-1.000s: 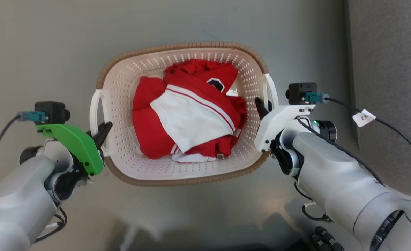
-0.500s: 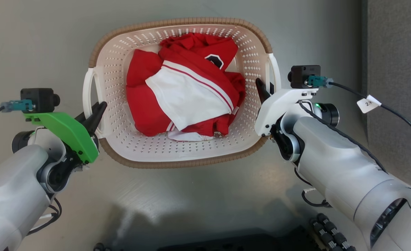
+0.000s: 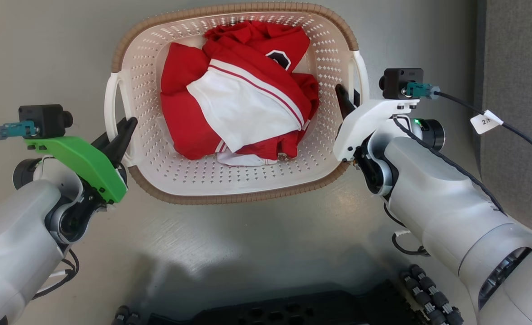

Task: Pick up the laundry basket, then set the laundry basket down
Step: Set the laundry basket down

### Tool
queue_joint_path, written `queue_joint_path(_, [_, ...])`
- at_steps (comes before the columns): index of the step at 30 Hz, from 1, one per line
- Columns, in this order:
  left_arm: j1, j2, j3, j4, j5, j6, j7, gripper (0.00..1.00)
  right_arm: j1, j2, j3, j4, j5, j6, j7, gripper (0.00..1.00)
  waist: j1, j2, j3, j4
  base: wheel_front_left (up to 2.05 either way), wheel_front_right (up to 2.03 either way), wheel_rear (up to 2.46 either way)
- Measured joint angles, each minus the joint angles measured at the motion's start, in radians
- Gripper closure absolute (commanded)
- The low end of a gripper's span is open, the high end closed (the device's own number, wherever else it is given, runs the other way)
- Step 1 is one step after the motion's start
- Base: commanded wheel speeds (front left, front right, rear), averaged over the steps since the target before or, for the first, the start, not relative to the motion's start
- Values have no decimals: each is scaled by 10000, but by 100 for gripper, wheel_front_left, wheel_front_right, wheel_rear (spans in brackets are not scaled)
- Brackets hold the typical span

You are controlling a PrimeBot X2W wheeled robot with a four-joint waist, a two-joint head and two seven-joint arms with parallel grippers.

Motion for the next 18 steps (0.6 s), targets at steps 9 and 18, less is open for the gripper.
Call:
queue_joint_path(9, [-4, 77, -67, -88, -71, 0, -2, 100, 1, 50, -318, -17, -196, 0, 0, 100, 0, 0, 207, -45, 0, 0, 0])
queue_joint_path(18, [-242, 240, -109, -184, -71, 0, -96, 100, -33, 130, -709, -125, -566, 0, 0, 100, -1, 0, 510, -86, 0, 0, 0])
